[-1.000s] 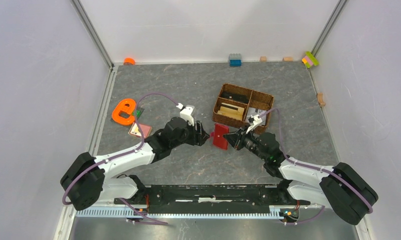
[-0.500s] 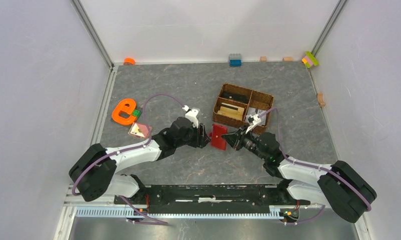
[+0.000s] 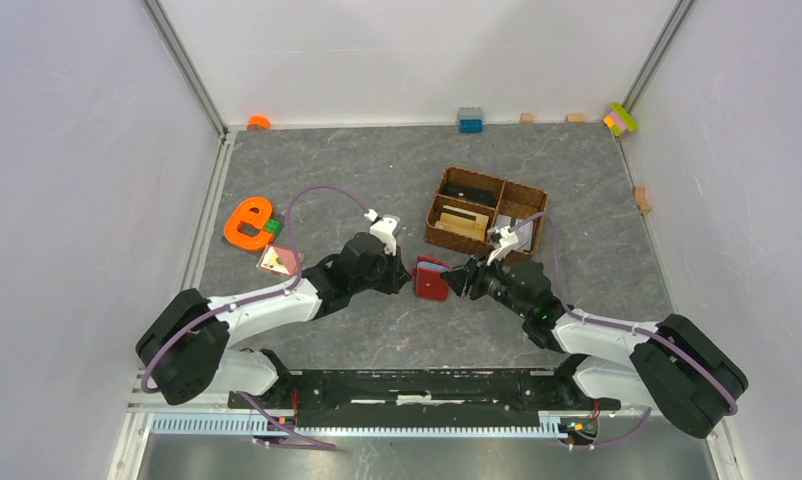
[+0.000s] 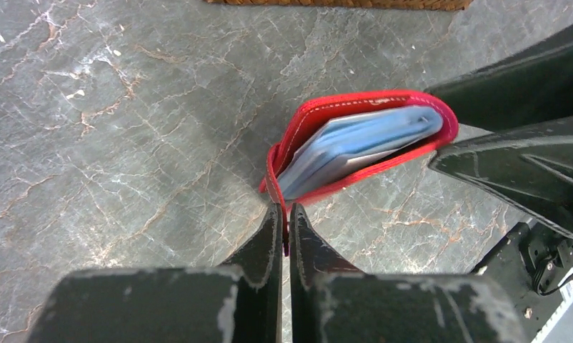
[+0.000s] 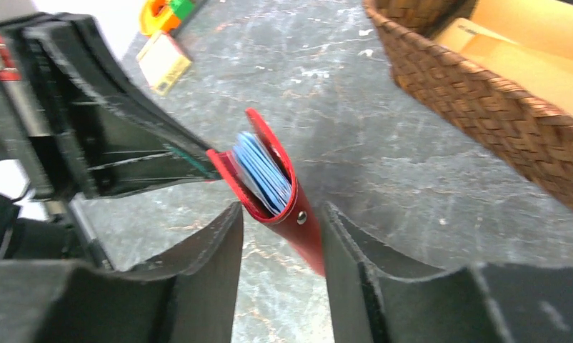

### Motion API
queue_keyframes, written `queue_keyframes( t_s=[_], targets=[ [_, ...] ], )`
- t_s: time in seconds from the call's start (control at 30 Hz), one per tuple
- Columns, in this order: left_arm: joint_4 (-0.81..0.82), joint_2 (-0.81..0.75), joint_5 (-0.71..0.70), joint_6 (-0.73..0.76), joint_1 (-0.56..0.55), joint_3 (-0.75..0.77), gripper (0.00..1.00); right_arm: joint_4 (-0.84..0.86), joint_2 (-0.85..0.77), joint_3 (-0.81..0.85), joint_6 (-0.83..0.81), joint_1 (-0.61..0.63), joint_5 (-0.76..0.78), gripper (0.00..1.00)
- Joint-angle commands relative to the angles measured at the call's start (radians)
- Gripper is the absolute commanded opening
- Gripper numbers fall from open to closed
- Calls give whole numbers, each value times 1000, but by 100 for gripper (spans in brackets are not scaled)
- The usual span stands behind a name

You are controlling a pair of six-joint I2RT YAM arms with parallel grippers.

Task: Take the credit cards out of the card holder
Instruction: Open the card holder at the center of the board.

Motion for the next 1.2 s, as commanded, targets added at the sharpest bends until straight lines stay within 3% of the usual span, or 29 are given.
queue_keyframes(
  t_s=[0.0,0.17,0.37,0.4,0.63,0.73,1.07,1.17],
  targets=[
    [-54,-32,-13,33,0,65,2,-137,40,83,-24,-2,108,54],
    [-48,-12,71,17,0,77,2,-258,101,166,-76,-11,73,66],
    [-48,-7,115,13,0,83,2,-316,64,168,-87,-12,128,98],
    [-48,-11,117,13,1,83,2,-305,46,158,-91,-11,128,98],
    [-42,-35,123,15,-1,72,2,-212,56,137,-104,-11,18,96],
    [-39,-37,132,15,-1,72,2,-219,107,171,-134,-9,-33,88],
    [-10,-128,112,21,0,33,2,-344,168,237,-171,-6,80,72],
    [-13,-155,87,23,-1,21,2,-344,156,232,-169,-6,104,60]
  ],
)
